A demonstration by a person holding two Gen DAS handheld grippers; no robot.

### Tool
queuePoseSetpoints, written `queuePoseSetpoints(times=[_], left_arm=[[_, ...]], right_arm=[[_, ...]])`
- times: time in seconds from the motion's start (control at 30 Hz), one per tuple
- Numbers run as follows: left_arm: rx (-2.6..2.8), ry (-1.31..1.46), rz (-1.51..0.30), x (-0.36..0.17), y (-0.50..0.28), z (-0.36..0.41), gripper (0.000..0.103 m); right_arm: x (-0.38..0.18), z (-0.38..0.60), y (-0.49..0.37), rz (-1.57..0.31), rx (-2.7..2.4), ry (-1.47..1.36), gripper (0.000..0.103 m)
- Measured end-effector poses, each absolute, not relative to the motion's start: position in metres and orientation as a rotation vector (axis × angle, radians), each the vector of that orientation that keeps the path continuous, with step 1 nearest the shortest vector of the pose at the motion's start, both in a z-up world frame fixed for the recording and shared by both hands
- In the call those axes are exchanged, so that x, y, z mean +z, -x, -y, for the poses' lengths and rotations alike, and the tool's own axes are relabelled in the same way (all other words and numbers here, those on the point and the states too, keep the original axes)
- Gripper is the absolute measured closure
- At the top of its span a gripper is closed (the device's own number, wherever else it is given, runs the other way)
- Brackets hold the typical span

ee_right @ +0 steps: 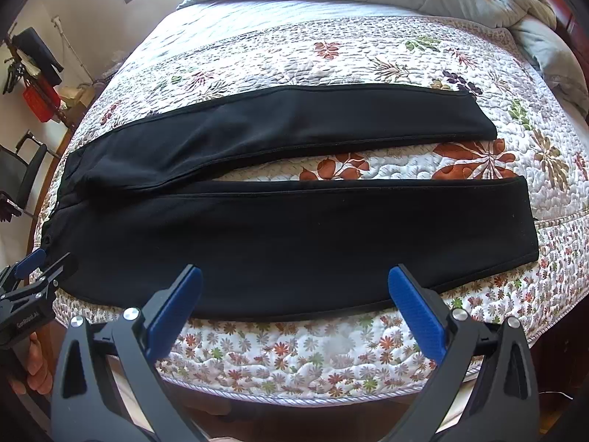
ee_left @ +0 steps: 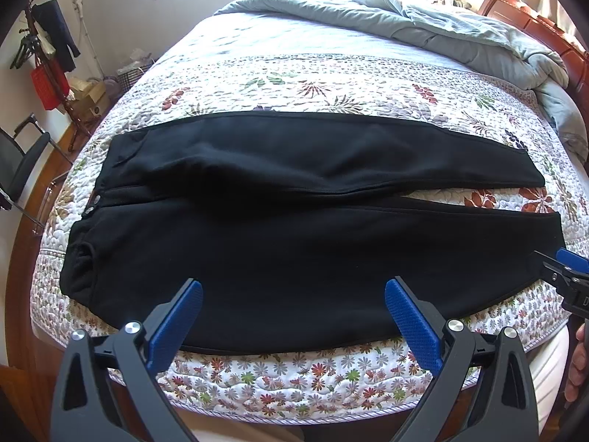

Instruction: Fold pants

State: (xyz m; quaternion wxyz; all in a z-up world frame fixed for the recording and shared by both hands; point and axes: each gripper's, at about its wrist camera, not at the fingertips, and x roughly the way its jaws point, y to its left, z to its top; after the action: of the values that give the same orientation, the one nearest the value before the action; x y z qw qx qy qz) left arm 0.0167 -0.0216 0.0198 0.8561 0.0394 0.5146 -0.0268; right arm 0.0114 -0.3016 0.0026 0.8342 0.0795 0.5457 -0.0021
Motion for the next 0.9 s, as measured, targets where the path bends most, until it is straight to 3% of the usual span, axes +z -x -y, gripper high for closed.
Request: queuePoseSetpoints(times=[0.9], left_arm=[[-0.059,-0.101,-1.076,0.0207,-0.0162,0.0293,0.004]], right_arm=[[-0.0031,0.3032,-0.013,-1.158,0.005,-0.182,0.003]])
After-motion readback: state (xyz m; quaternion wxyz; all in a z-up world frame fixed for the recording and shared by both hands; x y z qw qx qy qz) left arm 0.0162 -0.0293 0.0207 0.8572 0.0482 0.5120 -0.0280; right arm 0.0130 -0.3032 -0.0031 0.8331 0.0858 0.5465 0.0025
